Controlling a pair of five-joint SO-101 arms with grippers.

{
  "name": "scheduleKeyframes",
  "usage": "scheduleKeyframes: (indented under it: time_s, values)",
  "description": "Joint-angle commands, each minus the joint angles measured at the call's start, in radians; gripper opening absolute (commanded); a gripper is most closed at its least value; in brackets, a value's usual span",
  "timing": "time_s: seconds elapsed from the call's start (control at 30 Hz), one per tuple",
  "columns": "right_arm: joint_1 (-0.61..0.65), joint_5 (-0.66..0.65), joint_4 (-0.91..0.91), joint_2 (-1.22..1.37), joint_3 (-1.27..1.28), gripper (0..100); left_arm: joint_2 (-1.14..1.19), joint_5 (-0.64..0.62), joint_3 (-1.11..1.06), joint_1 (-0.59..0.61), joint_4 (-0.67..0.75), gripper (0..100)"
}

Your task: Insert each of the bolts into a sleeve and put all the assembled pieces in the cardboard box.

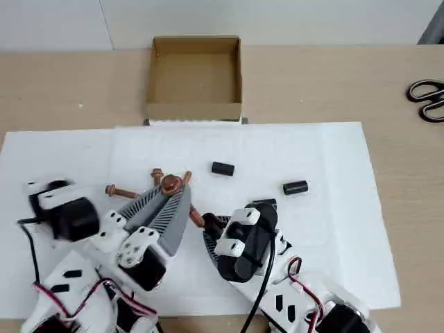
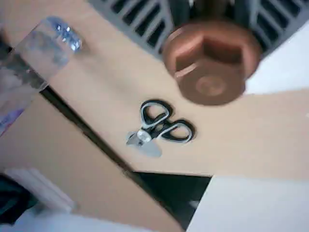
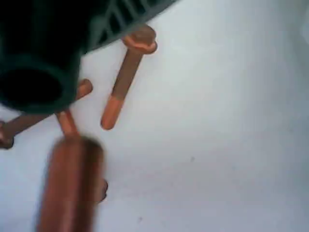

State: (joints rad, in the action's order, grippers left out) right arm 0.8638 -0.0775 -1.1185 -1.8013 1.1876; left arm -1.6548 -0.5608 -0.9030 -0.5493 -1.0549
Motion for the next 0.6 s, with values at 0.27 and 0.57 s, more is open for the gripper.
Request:
scheduleKeyframes:
  time_s: [0.27,0.57]
  values:
    - [0.016,-0.009,0.033,-0.005,-0.008,0.2,0.000,-0.006,-0.087,-0.006,0.124,0]
    - [0.024,-0.009,0.033,-0.005,-0.008,0.2,-0.003,-0.006,-0.137,-0.061,0.144,0]
